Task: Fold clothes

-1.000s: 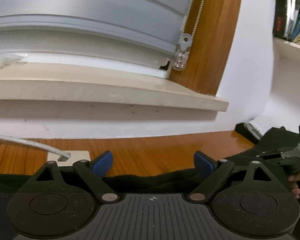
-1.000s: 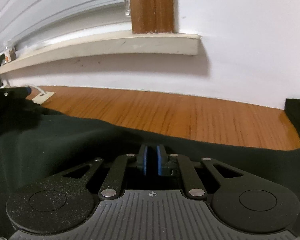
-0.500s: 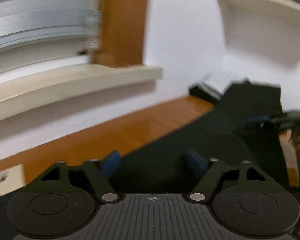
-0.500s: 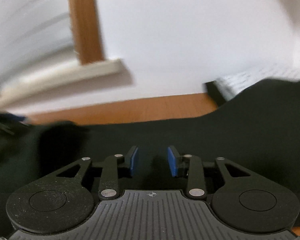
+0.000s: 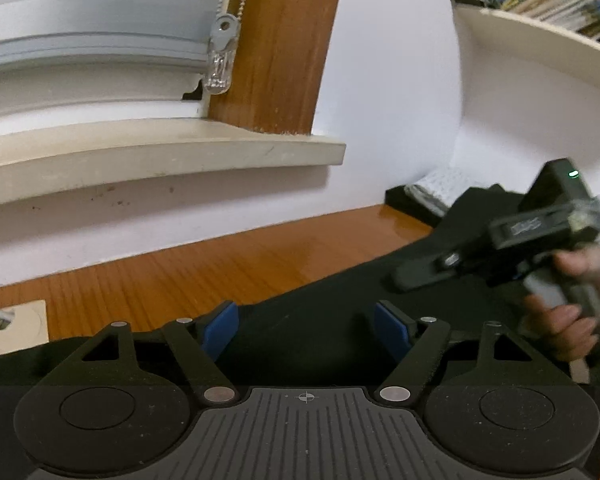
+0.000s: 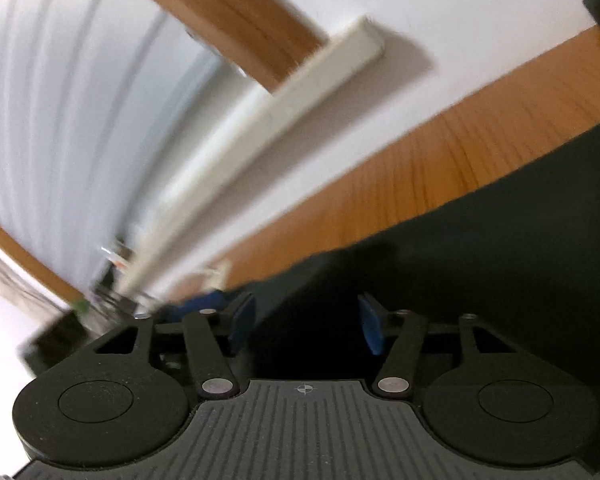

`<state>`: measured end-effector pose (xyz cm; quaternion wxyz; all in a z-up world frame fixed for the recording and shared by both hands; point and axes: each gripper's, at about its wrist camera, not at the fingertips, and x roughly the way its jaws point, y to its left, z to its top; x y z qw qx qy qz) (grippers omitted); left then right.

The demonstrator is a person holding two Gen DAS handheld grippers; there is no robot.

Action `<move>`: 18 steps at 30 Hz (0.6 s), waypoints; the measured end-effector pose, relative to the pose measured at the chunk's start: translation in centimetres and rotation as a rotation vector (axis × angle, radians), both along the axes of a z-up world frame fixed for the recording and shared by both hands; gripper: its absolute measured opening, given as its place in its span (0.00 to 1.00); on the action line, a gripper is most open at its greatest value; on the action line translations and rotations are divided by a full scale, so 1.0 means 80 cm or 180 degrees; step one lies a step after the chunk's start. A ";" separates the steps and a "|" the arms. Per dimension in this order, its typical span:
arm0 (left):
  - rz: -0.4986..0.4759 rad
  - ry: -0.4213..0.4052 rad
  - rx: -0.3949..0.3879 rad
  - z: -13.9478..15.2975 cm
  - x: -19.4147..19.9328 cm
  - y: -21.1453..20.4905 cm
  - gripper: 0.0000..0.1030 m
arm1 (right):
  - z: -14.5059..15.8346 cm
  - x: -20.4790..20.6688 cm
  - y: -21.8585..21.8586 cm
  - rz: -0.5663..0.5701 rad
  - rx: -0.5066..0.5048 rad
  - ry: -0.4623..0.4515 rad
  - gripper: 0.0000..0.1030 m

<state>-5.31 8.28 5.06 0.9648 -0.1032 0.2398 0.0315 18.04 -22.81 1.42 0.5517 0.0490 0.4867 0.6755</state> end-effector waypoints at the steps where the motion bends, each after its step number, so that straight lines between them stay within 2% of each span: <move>1: -0.0005 0.0000 -0.0016 0.000 0.001 0.001 0.76 | -0.001 -0.004 0.005 0.0023 -0.0014 -0.0007 0.57; 3: -0.0027 -0.0041 -0.0012 0.000 -0.001 0.001 0.76 | -0.001 -0.010 0.014 0.0026 -0.0015 -0.0061 0.57; 4: -0.0042 -0.0077 0.0005 0.001 -0.003 -0.001 0.76 | 0.003 -0.013 0.015 0.0009 0.0046 -0.0122 0.52; 5: -0.0076 -0.0136 0.0039 0.003 -0.007 -0.004 0.76 | 0.006 -0.015 0.015 -0.0007 0.0121 -0.0185 0.25; 6: -0.0115 -0.0204 0.0079 0.005 -0.011 -0.007 0.76 | 0.013 -0.017 0.014 -0.0033 0.0237 -0.0288 0.12; 7: -0.0155 -0.0273 0.0120 0.007 -0.016 -0.010 0.76 | 0.021 -0.019 0.013 -0.0061 0.0363 -0.0401 0.11; 9: -0.0262 -0.0386 0.0191 0.010 -0.021 -0.018 0.76 | 0.042 -0.037 0.013 -0.0086 0.0700 -0.0879 0.10; 11: -0.0383 -0.0372 0.0228 0.008 -0.019 -0.023 0.78 | 0.057 -0.074 0.009 0.0039 0.0977 -0.1677 0.11; 12: -0.0421 -0.0321 0.0238 0.006 -0.016 -0.026 0.80 | 0.058 -0.088 0.009 0.0085 0.1012 -0.1975 0.17; 14: -0.0480 -0.0192 0.0253 0.002 -0.009 -0.029 0.83 | 0.051 -0.099 0.018 0.0020 0.0771 -0.2353 0.29; 15: -0.0510 -0.0127 0.0261 0.000 -0.005 -0.031 0.84 | 0.049 -0.097 0.018 -0.0112 0.0723 -0.2483 0.29; 17: -0.0548 -0.0042 0.0228 -0.005 0.000 -0.032 0.86 | 0.050 -0.077 0.009 -0.0486 0.0699 -0.2421 0.31; 18: -0.0562 0.0037 0.0206 -0.007 0.004 -0.032 0.92 | 0.052 -0.066 0.003 -0.0677 0.0688 -0.2371 0.31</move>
